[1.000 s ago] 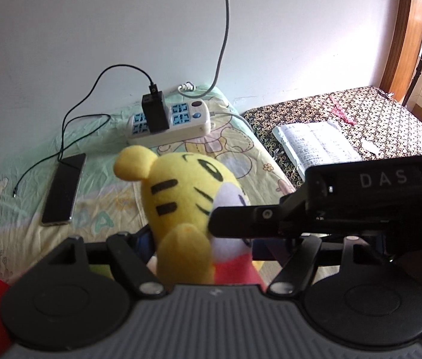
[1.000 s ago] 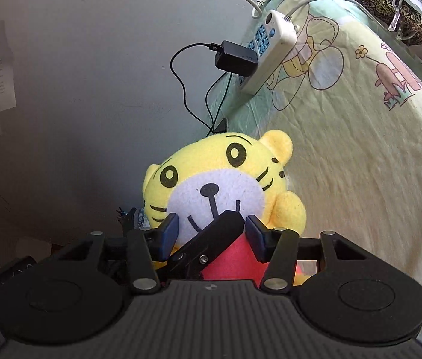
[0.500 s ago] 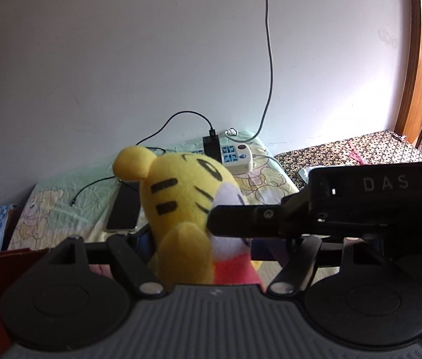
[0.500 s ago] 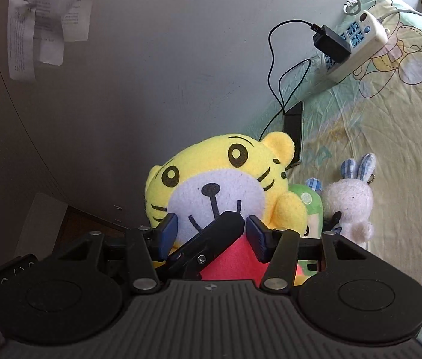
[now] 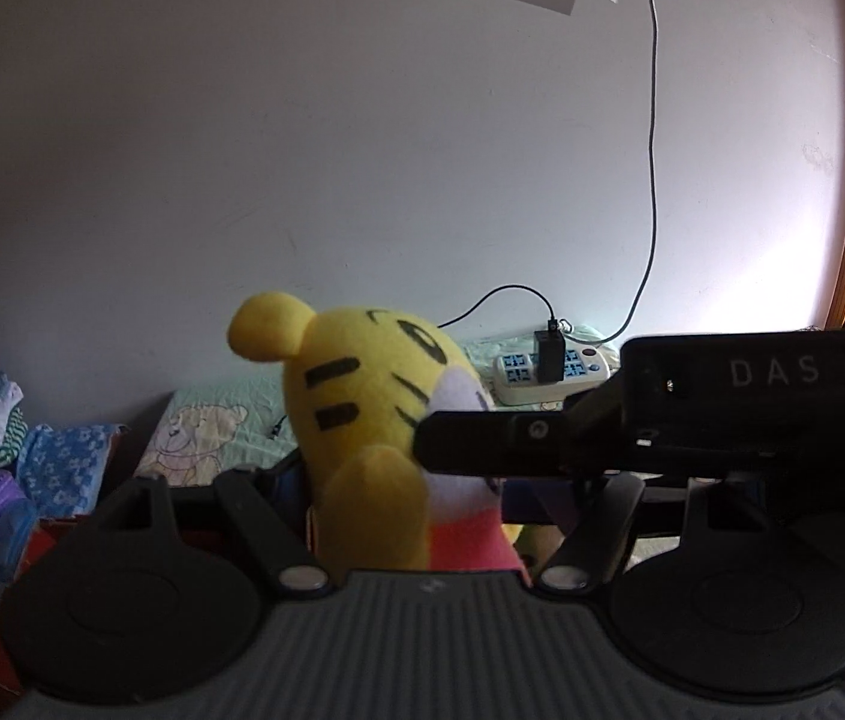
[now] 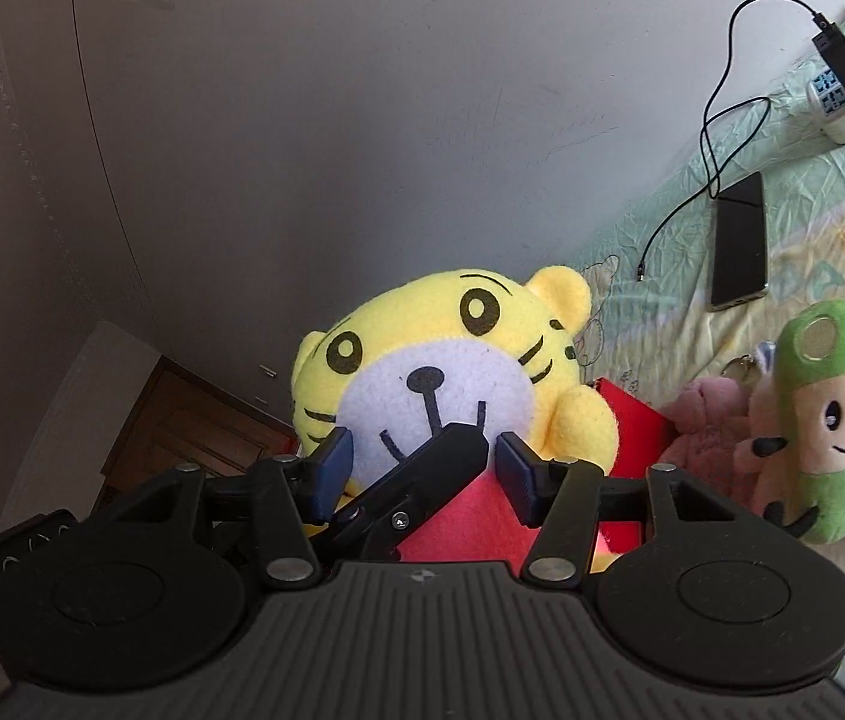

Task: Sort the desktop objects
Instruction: 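Lift and carry the yellow tiger plush with the right tool toward the red box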

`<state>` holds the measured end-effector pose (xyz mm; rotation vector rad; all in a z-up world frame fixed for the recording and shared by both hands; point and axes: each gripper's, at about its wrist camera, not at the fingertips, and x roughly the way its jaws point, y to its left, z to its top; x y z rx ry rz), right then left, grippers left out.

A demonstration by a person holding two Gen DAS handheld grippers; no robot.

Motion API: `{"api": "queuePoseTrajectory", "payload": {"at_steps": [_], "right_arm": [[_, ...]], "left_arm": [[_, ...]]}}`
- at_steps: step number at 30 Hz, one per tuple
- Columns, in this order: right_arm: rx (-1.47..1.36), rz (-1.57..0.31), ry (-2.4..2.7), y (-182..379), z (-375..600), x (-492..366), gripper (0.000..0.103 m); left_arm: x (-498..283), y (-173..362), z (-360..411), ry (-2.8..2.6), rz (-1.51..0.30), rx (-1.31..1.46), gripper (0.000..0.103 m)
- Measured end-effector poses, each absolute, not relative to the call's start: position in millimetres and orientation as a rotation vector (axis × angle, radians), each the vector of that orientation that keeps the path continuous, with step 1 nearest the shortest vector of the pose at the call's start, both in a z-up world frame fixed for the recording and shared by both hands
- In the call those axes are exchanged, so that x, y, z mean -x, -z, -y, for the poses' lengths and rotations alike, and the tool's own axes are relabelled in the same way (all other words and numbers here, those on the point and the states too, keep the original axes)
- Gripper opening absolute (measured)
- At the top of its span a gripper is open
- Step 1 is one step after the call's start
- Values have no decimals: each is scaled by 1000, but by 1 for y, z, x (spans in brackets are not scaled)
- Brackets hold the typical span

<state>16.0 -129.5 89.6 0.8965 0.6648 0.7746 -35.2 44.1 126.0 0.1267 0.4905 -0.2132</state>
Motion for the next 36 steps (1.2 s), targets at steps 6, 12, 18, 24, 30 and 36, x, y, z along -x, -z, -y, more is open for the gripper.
{"api": "queuePoseTrajectory", "payload": {"at_steps": [6,12,18,24,30,36], "right_arm": [[-893,-688,-821,-86,51,-32,57],[-934,-753,-847,-64,-21,-49,57],[-1019,-867,-846,-40,-78,-64,58],[-1121,-1006,-786,-11,-107,-68,58],[-1217,-1100,-741,11,-116,-74,59],[-1198,-1168,-683,27,-115,-80,60]], "left_arm": [[31,-124,-122,146,-471,-137,73],[3,-110,-189,92,-498,-186,73],[-6,-94,-225,46,-559,-292,74],[-24,-68,-265,35,-678,-282,75],[-38,-49,-279,30,-735,-301,75],[-55,-29,-280,36,-788,-316,72]]}}
